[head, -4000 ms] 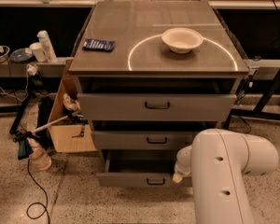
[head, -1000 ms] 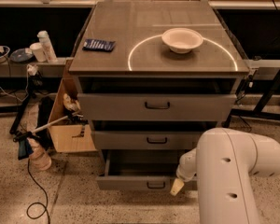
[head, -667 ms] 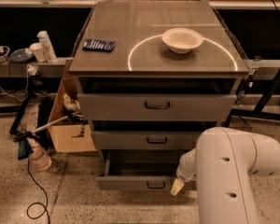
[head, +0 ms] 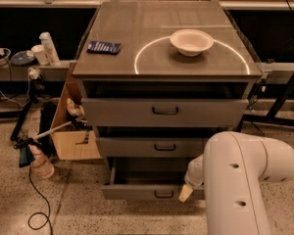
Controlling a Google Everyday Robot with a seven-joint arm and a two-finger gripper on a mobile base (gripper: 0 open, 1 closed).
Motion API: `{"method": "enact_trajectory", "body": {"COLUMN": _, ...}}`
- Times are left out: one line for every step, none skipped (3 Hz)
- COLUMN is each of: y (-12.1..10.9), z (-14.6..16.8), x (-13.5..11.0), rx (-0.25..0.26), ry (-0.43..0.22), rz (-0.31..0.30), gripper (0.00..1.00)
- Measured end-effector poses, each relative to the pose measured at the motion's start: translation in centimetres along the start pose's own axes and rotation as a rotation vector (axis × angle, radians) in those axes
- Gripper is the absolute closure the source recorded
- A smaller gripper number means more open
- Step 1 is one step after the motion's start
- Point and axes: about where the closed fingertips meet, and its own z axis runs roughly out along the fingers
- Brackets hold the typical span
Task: Open bottom drawer
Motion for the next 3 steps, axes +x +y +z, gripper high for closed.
{"method": "enact_trajectory", "body": {"y": -0.1, "z": -0.4, "x": -0.1, "rx": 0.009, "ry": -0.005, "rz": -0.004, "gripper": 0.0}}
{"method": "enact_trajectory", "body": {"y": -0.5, "z": -1.0, "x": -0.2, "rx": 0.023, "ry": -0.009, "rz": -0.006, "gripper": 0.0}}
{"method": "enact_trajectory", "body": {"y": -0.7, "z": -1.8, "x": -0.1, "rx": 0.037, "ry": -0.011, "rz": -0.003, "gripper": 0.0}}
